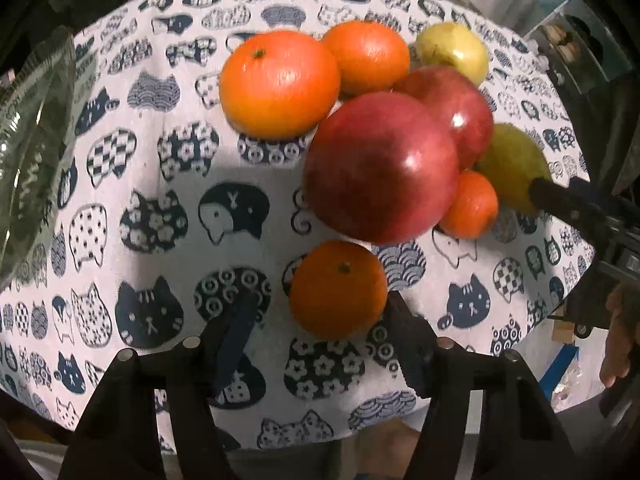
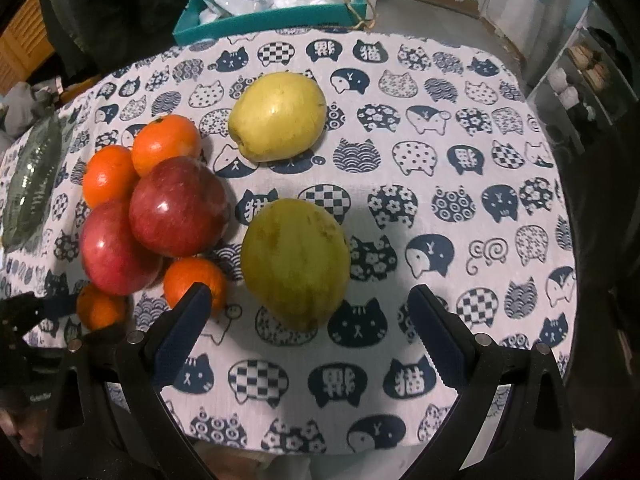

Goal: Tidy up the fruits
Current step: 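Grasp a tangerine with the left tool while the right tool grasps a large green pear, then carry the tangerine and green pear over the green glass bowl with both tools, then lower the tangerine and pear into the bowl and open both tools, then lift both tools away from the bowl back toward the fruit cluster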

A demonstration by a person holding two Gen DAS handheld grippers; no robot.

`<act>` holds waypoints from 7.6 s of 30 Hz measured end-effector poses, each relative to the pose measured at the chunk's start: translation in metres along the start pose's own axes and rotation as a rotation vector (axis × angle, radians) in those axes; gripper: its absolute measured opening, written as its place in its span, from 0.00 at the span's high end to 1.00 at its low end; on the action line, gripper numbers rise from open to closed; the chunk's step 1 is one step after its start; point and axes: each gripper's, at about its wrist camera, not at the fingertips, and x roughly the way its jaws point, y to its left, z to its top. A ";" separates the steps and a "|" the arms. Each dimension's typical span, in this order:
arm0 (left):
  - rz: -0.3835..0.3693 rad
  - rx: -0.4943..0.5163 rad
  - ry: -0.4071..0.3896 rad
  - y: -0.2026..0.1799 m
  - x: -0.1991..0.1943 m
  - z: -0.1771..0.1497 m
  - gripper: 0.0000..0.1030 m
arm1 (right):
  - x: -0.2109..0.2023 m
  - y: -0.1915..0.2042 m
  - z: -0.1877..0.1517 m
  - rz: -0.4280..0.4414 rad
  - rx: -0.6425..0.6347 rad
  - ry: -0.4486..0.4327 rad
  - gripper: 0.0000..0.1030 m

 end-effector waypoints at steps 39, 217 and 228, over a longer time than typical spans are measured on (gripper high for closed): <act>0.047 0.064 -0.252 0.025 -0.079 0.013 0.58 | -0.020 0.027 0.018 0.000 -0.004 -0.133 0.37; 0.146 -0.405 -0.452 0.293 -0.207 -0.021 0.28 | -0.094 0.344 0.102 0.215 -0.392 -0.307 0.26; 0.159 -0.362 -0.551 0.262 -0.243 -0.024 0.22 | -0.143 0.305 0.093 0.177 -0.369 -0.431 0.26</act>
